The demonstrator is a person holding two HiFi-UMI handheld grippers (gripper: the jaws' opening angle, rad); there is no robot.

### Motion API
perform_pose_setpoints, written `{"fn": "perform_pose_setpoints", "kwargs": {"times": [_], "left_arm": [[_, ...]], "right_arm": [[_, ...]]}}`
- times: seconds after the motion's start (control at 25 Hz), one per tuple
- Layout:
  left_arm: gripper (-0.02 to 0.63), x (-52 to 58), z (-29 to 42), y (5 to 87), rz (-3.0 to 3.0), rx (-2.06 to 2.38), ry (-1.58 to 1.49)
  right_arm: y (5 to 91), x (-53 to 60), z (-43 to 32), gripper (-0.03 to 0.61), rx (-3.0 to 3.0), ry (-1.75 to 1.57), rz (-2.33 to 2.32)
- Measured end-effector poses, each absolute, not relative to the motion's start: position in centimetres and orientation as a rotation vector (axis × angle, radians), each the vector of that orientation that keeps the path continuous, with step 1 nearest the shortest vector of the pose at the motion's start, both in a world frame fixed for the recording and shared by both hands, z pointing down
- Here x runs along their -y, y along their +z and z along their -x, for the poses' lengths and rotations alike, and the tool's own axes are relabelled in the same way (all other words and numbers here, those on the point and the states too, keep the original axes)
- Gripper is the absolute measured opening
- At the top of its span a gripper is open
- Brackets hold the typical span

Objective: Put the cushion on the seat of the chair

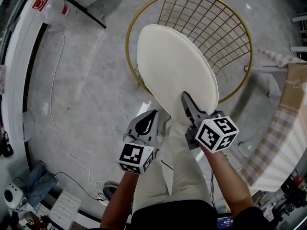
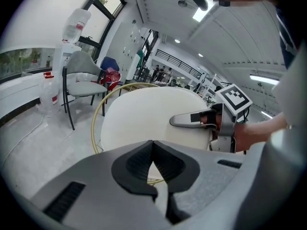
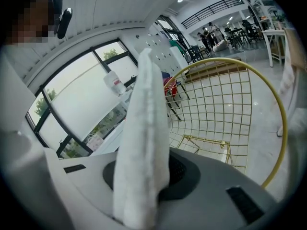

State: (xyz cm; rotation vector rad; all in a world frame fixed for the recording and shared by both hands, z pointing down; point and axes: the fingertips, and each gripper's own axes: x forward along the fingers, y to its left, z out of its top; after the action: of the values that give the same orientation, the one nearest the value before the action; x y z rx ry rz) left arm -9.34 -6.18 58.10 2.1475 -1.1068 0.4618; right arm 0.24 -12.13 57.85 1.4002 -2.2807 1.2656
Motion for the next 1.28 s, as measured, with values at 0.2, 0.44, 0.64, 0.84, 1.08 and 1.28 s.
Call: {"fn": "perform_pose_setpoints", "kwargs": {"times": [0.2,0.44,0.64,0.84,1.08,1.28], "left_arm": [[0.005,6.8,9.6,58.3,-2.146,1.113,0.463],[0.005,6.9,10.0,59.0,-2.137,1.118,0.471],[0.005,7.1,9.8,59.6,-2.131,1.111,0.482],[0.005,7.1,8.9,60.0,-2.134,1.097,0.486],[0.005,7.0,8.2,60.6,-2.141,1.075,0.495],[0.005,8.0,7.8,61.4,-2.138,1.066,0.507]], "right_arm": [[58.4,12.7,0.7,0.067,2.293,1.287,-1.377],[59.5,12.6,0.5,0.067,2.275,1.317,-1.389],[60.3,13.0,-0.2,0.067,2.262,1.328,-1.397],[61.2,12.8,-1.3,0.067,2.239,1.332,-1.408],[62.9,12.8,-3.0,0.07,2.181,1.36,-1.438],[64.5,13.9,-4.3,0.072,2.126,1.399,-1.454]]}}
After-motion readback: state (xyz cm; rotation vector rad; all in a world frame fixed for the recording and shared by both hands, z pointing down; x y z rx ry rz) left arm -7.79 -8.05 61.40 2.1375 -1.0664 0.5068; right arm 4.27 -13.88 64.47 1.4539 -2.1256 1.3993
